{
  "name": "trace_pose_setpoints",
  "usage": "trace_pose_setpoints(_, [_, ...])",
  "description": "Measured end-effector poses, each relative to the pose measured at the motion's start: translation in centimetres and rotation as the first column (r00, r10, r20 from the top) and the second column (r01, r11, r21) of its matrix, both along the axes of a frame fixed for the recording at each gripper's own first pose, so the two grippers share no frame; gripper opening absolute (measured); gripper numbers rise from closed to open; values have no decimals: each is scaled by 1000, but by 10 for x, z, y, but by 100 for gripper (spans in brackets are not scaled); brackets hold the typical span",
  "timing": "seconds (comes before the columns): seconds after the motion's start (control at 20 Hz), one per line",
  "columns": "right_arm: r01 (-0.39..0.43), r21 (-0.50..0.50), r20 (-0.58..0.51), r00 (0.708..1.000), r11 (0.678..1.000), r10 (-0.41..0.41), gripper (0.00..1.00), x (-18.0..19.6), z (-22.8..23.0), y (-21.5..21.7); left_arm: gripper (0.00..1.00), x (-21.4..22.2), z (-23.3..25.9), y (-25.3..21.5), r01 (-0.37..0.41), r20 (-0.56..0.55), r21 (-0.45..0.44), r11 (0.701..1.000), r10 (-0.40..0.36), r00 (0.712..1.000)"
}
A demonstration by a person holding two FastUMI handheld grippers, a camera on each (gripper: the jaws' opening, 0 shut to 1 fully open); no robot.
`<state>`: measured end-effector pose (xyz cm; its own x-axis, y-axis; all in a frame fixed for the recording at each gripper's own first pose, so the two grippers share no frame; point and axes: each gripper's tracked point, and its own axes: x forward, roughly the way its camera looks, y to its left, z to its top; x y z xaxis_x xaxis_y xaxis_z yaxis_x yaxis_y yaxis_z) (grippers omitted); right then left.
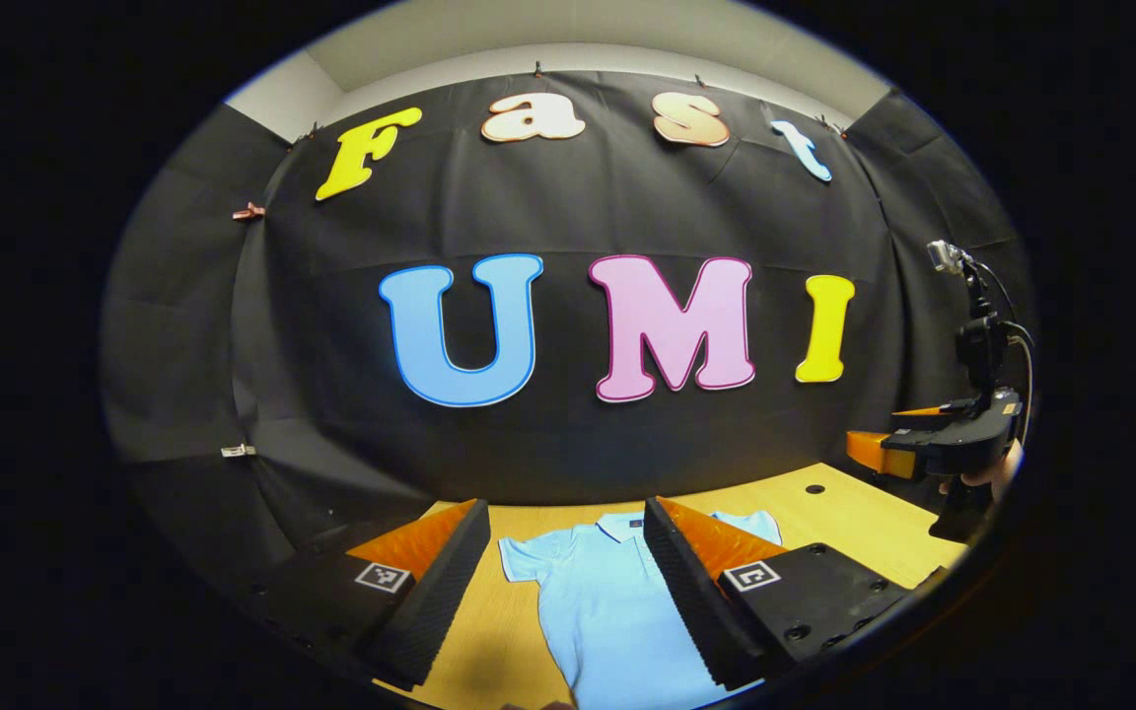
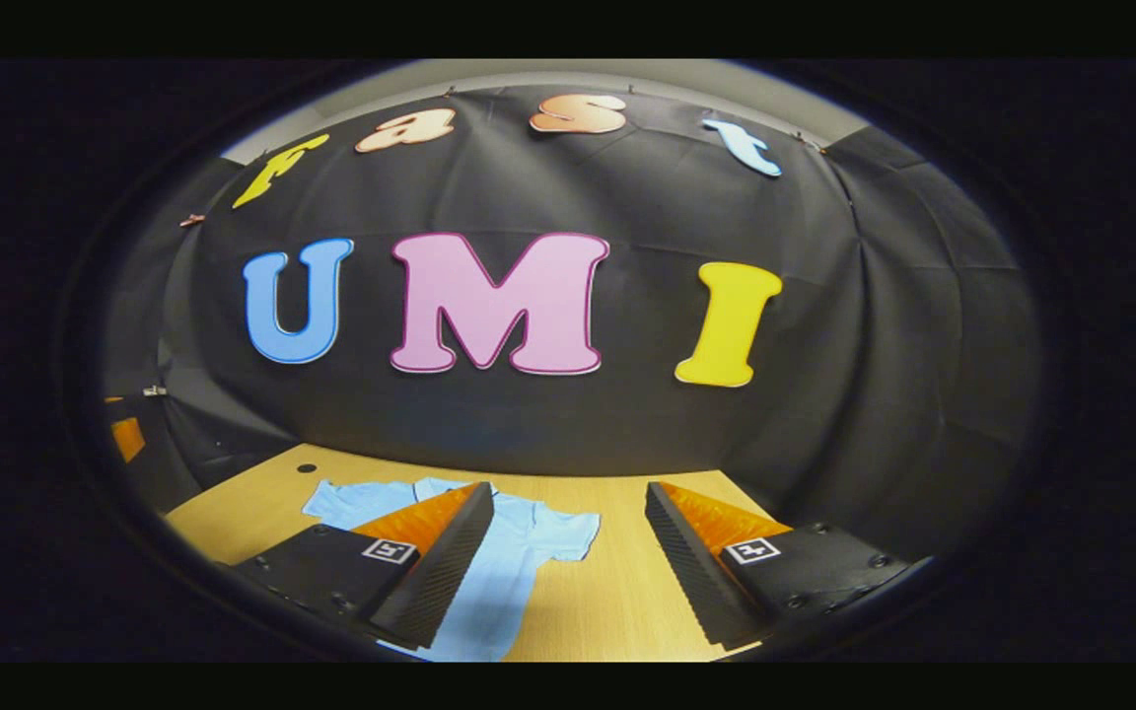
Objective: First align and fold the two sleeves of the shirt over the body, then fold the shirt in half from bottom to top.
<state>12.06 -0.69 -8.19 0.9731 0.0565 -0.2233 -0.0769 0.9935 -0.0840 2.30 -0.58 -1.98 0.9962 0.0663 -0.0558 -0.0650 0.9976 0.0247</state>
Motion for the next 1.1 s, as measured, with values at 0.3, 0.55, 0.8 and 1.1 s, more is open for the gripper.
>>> trace_pose_setpoints(0.3, [-54,-21,-155,987,998,50,97,67,-77,3,99,20,-12,20,-104,-36,-27,994,103,994])
trace_pose_setpoints(0.55, [7,23,-327,945,1000,1,98,113,-156,-11,99,27,-32,43,-199,-98,-31,980,195,976])
trace_pose_setpoints(0.8, [45,-26,-420,906,999,-52,97,151,-224,-34,99,27,-51,53,-253,-163,6,967,251,954])
trace_pose_setpoints(1.1, [74,-69,-473,876,995,-98,97,187,-283,-46,100,38,-81,49,-270,-233,-25,962,257,938])
